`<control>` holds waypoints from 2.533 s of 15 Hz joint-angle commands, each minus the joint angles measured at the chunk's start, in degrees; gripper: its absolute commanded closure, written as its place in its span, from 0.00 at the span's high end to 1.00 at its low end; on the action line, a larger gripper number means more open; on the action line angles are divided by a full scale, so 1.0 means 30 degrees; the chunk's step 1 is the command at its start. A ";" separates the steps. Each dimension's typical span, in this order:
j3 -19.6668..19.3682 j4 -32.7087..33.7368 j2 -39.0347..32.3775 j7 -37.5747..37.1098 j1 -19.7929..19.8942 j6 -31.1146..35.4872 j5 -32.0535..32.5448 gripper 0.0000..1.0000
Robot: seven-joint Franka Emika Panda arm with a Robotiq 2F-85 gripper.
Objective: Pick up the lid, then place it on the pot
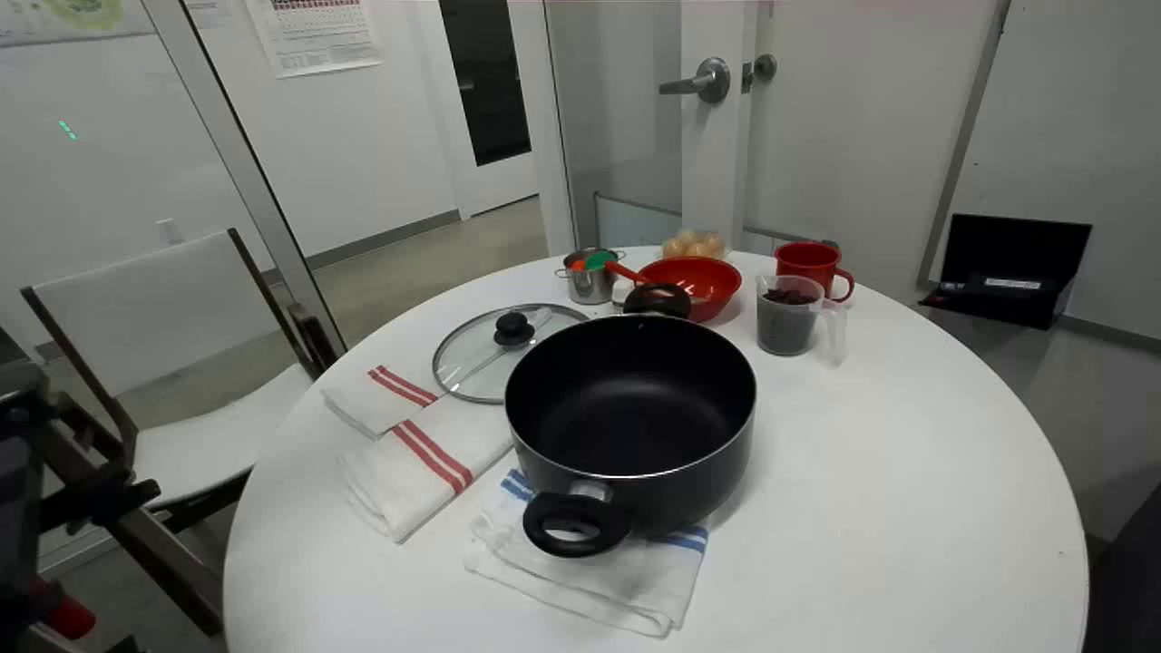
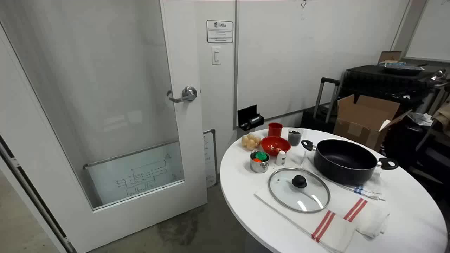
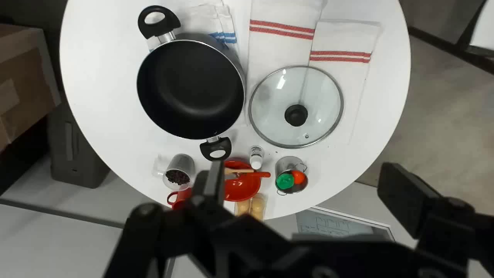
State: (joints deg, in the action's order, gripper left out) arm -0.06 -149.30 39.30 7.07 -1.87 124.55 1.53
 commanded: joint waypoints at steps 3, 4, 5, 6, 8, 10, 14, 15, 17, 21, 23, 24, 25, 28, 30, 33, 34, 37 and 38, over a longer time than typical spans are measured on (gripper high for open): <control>-0.0068 0.0028 -0.0004 -0.0056 -0.0084 -0.0033 0.0062 1.00; -0.0068 0.0028 -0.0004 -0.0056 -0.0084 -0.0033 0.0062 1.00; -0.0068 0.0028 -0.0004 -0.0056 -0.0084 -0.0033 0.0063 1.00; -0.0068 0.0028 -0.0004 -0.0056 -0.0084 -0.0033 0.0062 1.00; -0.0068 0.0028 -0.0004 -0.0056 -0.0084 -0.0033 0.0062 1.00; -0.0068 0.0028 -0.0004 -0.0056 -0.0084 -0.0033 0.0062 1.00; -0.0068 0.0028 -0.0004 -0.0056 -0.0084 -0.0033 0.0062 1.00; -0.0068 0.0028 -0.0004 -0.0056 -0.0084 -0.0033 0.0062 1.00; -0.0155 0.0084 -0.0326 0.0179 -0.0137 0.0056 0.0080 1.00; -0.0790 0.0456 -0.2418 0.1870 -0.0988 0.0552 -0.0520 1.00; -0.1059 0.0750 -0.3662 0.2774 -0.1357 0.0844 -0.0688 1.00; -0.1147 0.0964 -0.4508 0.3209 -0.1504 0.1145 -0.0722 1.00; -0.1325 0.1151 -0.5168 0.3779 -0.1714 0.1325 -0.0959 1.00; -0.1398 0.2248 -0.7975 0.5158 -0.2016 0.1913 -0.1474 1.00; -0.1332 0.3314 -1.0056 0.6360 -0.2169 0.2097 -0.2173 1.00; -0.0844 0.5212 -1.2980 0.7853 -0.1990 0.1885 -0.3054 1.00; -0.0541 0.5999 -1.4113 0.8117 -0.1863 0.1909 -0.3087 1.00; 0.0321 0.8106 -1.6793 0.8555 -0.1402 0.1764 -0.2856 1.00; 0.0634 0.8875 -1.7751 0.8659 -0.1248 0.1728 -0.2805 1.00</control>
State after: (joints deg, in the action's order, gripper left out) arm -0.80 -130.73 -5.13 30.75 -7.38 130.55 -6.42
